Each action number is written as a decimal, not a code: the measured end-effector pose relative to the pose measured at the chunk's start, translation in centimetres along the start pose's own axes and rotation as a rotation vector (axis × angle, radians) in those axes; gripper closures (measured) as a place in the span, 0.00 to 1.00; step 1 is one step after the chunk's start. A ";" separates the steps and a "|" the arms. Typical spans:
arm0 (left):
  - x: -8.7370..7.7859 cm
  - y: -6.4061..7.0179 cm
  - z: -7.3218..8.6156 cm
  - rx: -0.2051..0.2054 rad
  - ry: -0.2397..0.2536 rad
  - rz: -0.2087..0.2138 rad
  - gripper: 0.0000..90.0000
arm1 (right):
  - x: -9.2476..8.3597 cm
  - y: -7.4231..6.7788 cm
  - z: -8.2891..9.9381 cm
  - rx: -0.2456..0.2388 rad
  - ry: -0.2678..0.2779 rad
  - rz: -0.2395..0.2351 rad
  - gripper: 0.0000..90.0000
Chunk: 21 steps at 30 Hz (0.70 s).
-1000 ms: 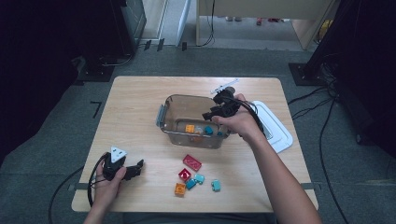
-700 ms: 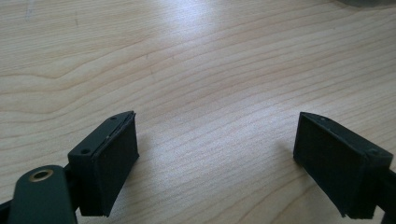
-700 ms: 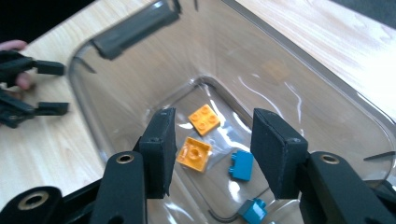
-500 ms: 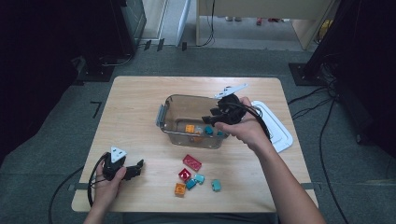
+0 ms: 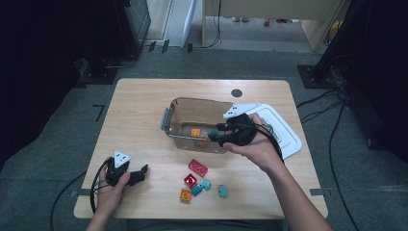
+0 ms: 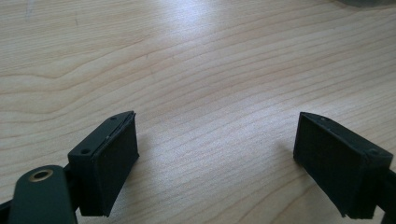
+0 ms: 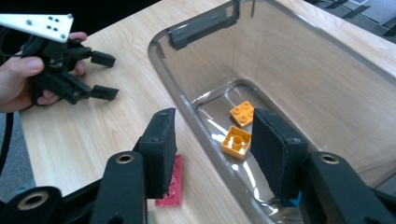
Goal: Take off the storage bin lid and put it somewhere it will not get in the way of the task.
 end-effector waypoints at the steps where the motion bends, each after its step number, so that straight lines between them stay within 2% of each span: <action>1: 0.0 0.0 0.0 -0.002 0.000 0.000 0.15 | 0.0 -0.2 0.1 0.001 0.001 -0.001 0.57; 11: 0.0 0.0 0.0 -0.002 -0.001 0.000 0.15 | 0.0 -1.7 2.4 -0.018 0.012 -0.038 0.57; 21: 0.0 0.0 0.0 -0.002 0.000 -0.001 0.15 | 1.3 -2.3 5.1 -0.027 0.046 -0.081 0.57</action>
Point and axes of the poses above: each handheld gripper's, and its own axes: x roughly forward along the jaws, z roughly out of its underside, y roughly to its right, the point moved 1 cm from there along x, roughly forward along the jaws, and after that the axes turned 8 degrees about y, right-handed, at the moved point
